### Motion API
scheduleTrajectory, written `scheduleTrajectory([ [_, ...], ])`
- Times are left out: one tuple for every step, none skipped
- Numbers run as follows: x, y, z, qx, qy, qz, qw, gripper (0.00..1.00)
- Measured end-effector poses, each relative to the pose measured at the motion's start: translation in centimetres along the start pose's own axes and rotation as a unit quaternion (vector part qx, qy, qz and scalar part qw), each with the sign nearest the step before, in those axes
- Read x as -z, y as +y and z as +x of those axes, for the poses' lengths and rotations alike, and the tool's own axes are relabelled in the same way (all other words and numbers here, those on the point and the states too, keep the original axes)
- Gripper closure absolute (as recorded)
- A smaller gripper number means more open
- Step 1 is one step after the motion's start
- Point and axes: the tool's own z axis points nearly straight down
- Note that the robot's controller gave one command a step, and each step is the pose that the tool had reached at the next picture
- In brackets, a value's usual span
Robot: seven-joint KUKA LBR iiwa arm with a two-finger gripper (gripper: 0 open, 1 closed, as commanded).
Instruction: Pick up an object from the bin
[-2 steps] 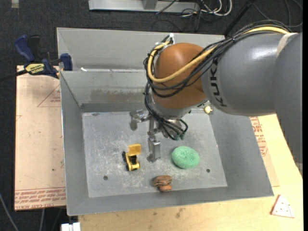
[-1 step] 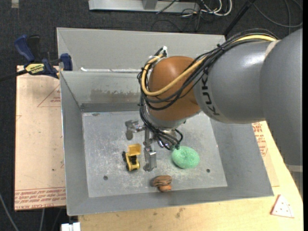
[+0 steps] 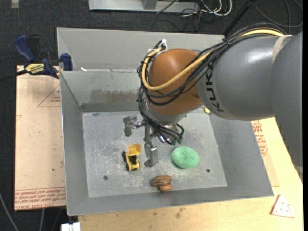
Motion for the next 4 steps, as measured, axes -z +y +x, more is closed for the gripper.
scheduleTrajectory([
  [-3.9, 0.3, -0.5, 0.121, 0.0004, 0.000, 0.9927, 0.00],
  [-8.8, 0.7, 1.2, 0.235, -0.0030, 0.000, 0.9719, 1.00],
  [-8.8, 0.7, 1.2, 0.235, -0.0030, 0.000, 0.9720, 1.00],
  [-8.7, 0.7, 1.3, 0.235, -0.0021, -0.001, 0.9720, 1.00],
])
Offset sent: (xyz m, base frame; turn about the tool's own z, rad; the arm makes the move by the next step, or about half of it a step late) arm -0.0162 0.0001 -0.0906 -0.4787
